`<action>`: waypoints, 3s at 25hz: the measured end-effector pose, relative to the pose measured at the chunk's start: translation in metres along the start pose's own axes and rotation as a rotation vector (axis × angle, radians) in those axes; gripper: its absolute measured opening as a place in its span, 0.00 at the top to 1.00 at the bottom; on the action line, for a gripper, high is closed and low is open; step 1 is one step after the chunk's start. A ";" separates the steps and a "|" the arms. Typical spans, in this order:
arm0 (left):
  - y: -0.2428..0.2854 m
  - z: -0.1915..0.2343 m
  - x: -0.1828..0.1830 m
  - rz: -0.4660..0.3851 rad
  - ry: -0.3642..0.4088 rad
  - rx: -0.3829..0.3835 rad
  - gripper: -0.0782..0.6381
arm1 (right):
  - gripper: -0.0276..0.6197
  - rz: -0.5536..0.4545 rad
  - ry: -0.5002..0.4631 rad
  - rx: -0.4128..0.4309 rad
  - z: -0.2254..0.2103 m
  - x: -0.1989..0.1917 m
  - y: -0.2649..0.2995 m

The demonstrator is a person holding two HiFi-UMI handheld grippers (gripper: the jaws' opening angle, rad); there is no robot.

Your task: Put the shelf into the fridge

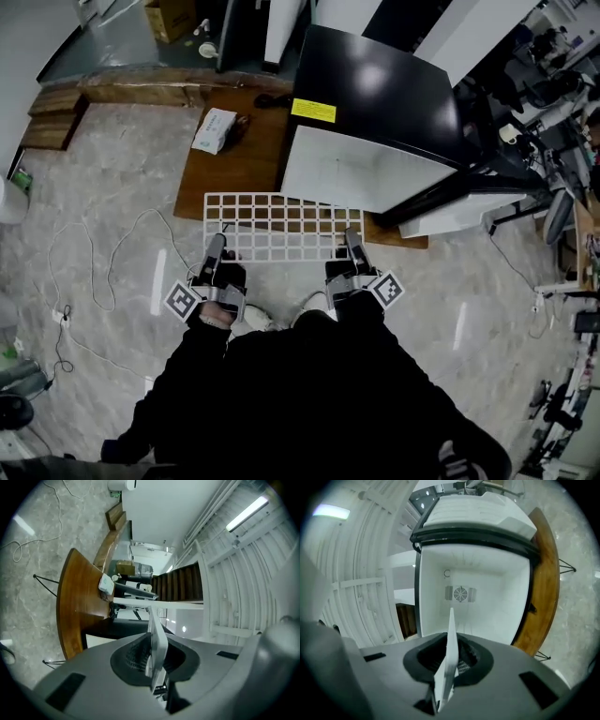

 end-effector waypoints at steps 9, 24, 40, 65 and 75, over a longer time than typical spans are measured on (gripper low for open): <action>0.067 0.002 -0.100 0.161 -0.010 -0.005 0.85 | 0.90 -0.156 -0.018 -0.004 0.004 0.108 -0.032; 0.141 0.003 -0.177 0.170 0.060 0.049 0.85 | 0.90 -0.145 0.047 0.011 -0.010 0.208 -0.009; 0.167 0.010 -0.163 0.199 0.023 0.096 0.85 | 0.91 -0.180 0.045 -0.028 -0.009 0.201 0.005; 0.192 0.015 -0.162 0.172 0.041 0.098 0.85 | 0.91 -0.288 0.079 -0.059 -0.013 0.211 0.042; 0.220 0.019 -0.162 0.108 0.072 0.089 0.85 | 0.91 -0.357 0.086 -0.057 -0.015 0.218 0.071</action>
Point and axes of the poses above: the fingertips, and each gripper's own axes: y forward along the fingers, z to its left, x out of its top, the point moved 7 cm from there along -y, backward along the fingers, and after that the axes turned 4 degrees about -z, right-handed, at the moved point
